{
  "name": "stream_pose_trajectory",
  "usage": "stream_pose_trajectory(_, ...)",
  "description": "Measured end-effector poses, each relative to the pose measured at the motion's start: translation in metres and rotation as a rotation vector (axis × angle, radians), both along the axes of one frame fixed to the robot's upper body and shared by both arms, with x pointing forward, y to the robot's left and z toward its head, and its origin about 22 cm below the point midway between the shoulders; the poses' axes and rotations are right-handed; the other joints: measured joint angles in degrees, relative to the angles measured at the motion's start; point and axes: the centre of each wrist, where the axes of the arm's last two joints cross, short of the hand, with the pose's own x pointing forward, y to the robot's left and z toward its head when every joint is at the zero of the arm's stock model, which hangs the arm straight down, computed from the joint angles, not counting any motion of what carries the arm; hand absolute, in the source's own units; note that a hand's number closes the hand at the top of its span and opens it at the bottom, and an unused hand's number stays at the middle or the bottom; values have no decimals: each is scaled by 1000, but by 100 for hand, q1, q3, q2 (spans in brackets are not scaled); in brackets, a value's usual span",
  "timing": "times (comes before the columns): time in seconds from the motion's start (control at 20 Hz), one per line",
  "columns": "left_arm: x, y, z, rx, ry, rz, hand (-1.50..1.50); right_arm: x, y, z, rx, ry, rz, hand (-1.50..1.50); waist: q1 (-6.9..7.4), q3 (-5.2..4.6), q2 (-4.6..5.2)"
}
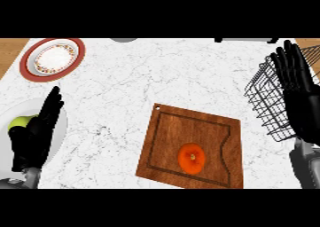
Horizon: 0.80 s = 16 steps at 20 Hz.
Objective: Pick the squash from the cutting board and place it in the basket
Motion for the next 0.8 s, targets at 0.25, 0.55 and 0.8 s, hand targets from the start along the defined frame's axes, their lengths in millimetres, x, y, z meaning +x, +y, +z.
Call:
stream_pose_trajectory(0.25,-13,0,-28,-69,153,10,0,8,53,2,82,76,269,150,40,4,185)
stream_pose_trajectory(0.55,-29,-1,-61,-149,333,-21,0,-16,155,-9,1,145,720,-150,104,14,223)
stream_pose_trajectory(0.8,-35,8,-68,-176,355,-12,0,-58,210,-11,-174,163,715,-150,-87,51,146)
